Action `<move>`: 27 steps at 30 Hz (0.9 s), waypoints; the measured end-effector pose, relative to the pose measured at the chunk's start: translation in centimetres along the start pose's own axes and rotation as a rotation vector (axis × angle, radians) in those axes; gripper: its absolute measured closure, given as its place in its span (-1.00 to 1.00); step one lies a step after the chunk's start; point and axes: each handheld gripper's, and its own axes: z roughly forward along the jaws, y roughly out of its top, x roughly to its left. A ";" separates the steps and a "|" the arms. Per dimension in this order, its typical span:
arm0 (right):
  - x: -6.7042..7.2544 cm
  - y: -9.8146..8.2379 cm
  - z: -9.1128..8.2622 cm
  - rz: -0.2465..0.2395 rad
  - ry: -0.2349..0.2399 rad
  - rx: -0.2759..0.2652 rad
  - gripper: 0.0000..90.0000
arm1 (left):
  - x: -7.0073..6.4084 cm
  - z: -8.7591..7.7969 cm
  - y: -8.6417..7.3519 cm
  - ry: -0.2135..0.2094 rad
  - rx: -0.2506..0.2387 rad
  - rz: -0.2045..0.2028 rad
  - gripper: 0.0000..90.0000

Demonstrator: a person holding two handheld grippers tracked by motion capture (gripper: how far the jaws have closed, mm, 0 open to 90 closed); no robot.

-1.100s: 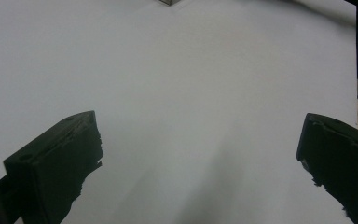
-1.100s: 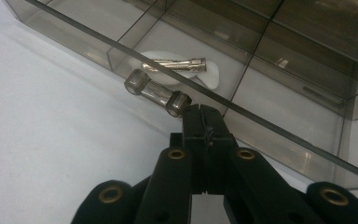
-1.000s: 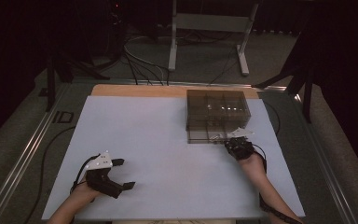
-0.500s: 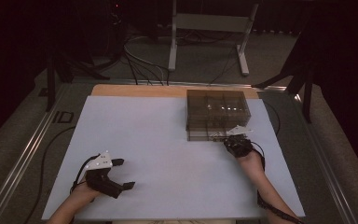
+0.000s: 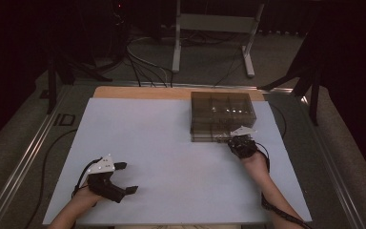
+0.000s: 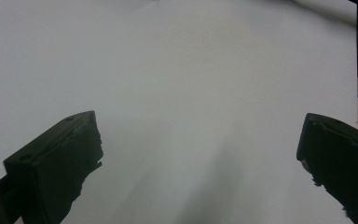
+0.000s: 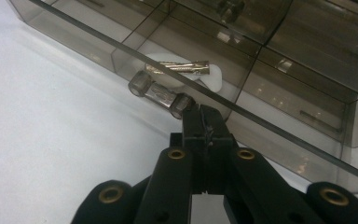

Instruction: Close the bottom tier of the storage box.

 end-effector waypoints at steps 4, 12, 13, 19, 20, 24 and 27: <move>-0.1 0.1 0.1 0.000 0.001 0.002 1.00 | 0.0 0.0 0.0 0.000 0.001 0.002 -1.00; -0.2 0.3 0.3 0.000 0.000 0.002 1.00 | 0.0 0.0 0.0 -0.002 0.000 0.000 -1.00; -0.2 0.3 0.3 0.002 0.000 0.002 1.00 | 0.0 0.0 0.0 -0.002 0.000 0.000 -1.00; -0.3 0.5 0.6 0.006 -0.002 0.000 1.00 | 0.0 0.0 0.0 -0.003 -0.001 -0.001 -1.00; -0.3 0.6 0.6 0.008 -0.002 0.000 1.00 | 0.0 0.0 0.0 -0.002 -0.001 0.000 -1.00; -0.4 0.7 0.7 0.012 -0.004 -0.001 1.00 | 0.0 0.0 0.0 -0.002 -0.001 -0.002 -1.00; -0.4 0.8 0.8 0.006 -0.005 0.002 1.00 | 0.0 0.0 0.0 -0.002 0.001 -0.001 -1.00</move>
